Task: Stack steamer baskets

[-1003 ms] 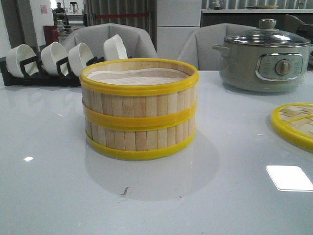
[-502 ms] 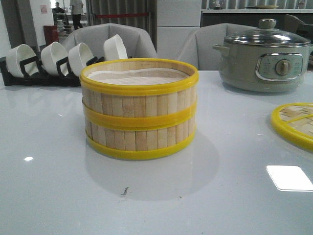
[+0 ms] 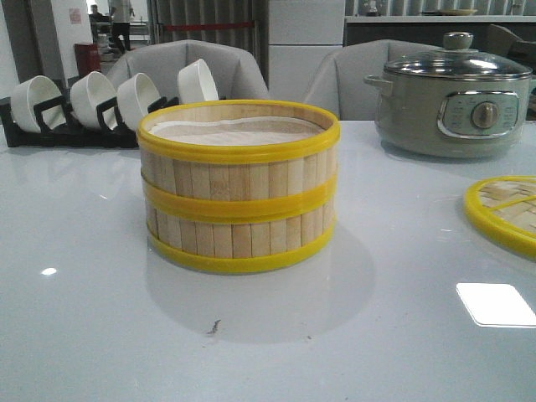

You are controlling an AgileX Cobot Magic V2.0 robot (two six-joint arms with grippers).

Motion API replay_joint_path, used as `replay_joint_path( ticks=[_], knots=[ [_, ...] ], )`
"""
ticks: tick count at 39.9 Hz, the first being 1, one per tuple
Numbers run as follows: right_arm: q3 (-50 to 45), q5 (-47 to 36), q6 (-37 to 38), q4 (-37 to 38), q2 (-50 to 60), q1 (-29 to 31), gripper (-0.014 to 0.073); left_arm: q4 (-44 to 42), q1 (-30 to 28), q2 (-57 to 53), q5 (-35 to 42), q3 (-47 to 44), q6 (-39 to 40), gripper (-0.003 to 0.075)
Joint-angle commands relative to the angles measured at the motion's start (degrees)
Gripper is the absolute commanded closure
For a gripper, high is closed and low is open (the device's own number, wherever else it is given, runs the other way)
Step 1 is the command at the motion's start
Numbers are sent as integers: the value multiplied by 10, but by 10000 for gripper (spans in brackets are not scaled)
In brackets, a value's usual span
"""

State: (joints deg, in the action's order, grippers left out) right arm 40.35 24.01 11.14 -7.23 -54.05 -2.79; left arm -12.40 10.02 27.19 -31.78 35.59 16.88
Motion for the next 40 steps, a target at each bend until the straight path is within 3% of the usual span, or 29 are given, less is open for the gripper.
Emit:
replay_joint_path(
  ticks=[1,12,23,28,36,40],
  knots=[
    [22,-40,-9,5,4,-2,433,-2,0,2,49,16,7,631],
    [25,-29,-38,6,4,-2,433,-2,0,2,49,16,7,631],
    [145,151,-58,44,-86,-2,428,-2,0,2,49,16,7,631],
    [202,176,-58,72,-134,0,425,-2,0,2,49,16,7,631],
    [263,176,-58,101,-220,7,260,-2,0,2,49,16,7,631],
    [287,178,-58,102,-265,22,253,-2,0,2,49,16,7,631]
  ],
)
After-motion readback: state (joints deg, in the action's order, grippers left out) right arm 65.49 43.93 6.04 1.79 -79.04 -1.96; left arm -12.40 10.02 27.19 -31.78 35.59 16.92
